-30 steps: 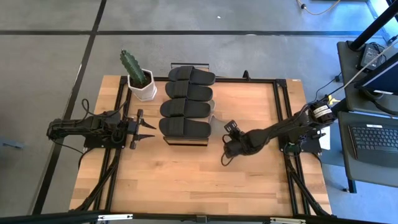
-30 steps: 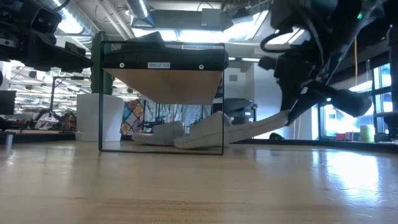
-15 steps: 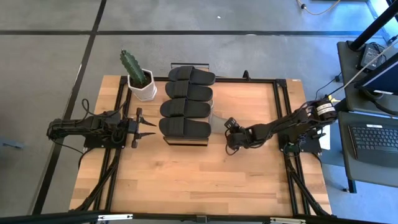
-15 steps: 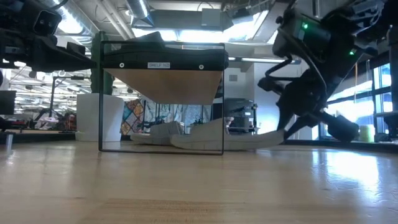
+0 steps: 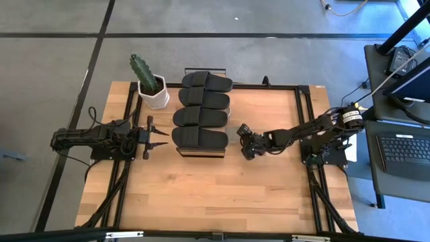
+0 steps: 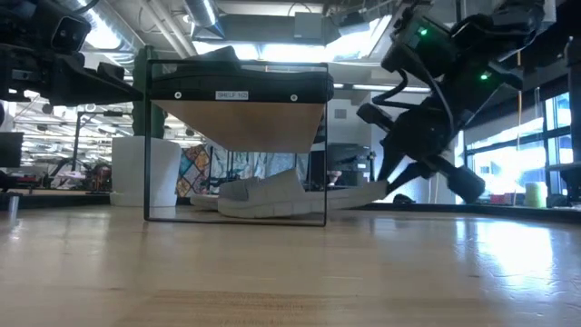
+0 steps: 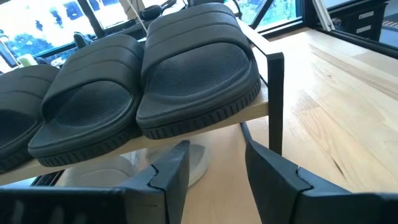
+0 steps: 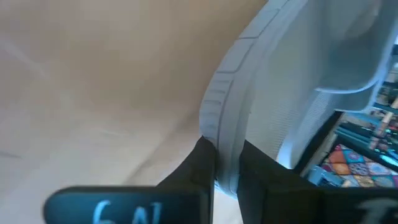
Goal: Pick and place slides into the shelf
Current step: Put the white slide under the shelf
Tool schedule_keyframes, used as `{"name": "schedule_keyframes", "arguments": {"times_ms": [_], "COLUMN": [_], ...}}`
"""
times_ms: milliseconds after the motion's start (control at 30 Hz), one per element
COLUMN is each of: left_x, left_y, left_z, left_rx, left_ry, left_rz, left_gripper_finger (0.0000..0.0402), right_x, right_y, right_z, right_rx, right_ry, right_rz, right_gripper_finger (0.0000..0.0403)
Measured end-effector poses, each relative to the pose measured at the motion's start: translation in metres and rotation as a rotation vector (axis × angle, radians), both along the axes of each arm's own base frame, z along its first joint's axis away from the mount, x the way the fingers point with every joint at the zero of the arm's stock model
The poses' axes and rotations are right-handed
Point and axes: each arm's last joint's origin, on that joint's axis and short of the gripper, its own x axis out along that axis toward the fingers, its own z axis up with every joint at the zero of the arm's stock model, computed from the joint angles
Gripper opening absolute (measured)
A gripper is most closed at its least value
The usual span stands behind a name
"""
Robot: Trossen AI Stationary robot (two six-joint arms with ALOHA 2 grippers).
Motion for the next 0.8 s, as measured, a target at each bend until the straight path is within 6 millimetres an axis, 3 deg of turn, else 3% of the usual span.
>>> {"name": "schedule_keyframes", "arguments": {"times_ms": [467,800], "left_x": [0.000,0.000], "left_y": [0.000,0.000], "left_z": [0.000,0.000], "left_rx": [0.001,0.037], "left_ry": [0.000,0.002], "left_rz": [0.002,0.010], "left_gripper_finger": [0.0147,0.0147], "right_x": [0.011,0.017], "right_y": [-0.044,-0.046], "right_z": [0.007,-0.007], "right_rx": [0.037,0.081], "right_ry": [-0.074,-0.070], "right_rz": [0.055,0.076], "right_gripper_finger": [0.0040,0.0040]}}
